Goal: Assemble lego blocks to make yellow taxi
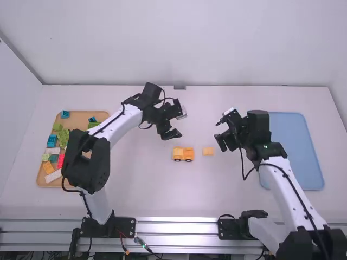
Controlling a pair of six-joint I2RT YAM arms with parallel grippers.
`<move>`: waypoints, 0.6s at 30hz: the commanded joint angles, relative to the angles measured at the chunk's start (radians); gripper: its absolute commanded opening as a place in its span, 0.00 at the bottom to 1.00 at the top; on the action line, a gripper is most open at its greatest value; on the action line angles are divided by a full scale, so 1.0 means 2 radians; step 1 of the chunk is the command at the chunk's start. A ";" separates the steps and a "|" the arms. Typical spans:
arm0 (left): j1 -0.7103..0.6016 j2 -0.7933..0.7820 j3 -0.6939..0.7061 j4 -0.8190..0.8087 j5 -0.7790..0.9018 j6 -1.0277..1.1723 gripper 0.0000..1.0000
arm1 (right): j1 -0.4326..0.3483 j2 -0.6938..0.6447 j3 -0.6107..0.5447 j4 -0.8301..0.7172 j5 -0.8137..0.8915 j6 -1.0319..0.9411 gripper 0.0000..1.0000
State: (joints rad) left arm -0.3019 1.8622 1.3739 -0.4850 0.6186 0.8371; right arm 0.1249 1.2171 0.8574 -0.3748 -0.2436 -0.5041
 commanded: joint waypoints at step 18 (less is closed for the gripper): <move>0.078 -0.107 -0.210 0.265 -0.124 -0.266 0.99 | 0.107 0.277 0.178 -0.195 0.105 -0.283 0.99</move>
State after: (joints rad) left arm -0.1459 1.6642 0.9627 0.0429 0.5007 0.4267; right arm 0.3290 1.7500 1.2018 -0.7464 -0.0631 -0.9455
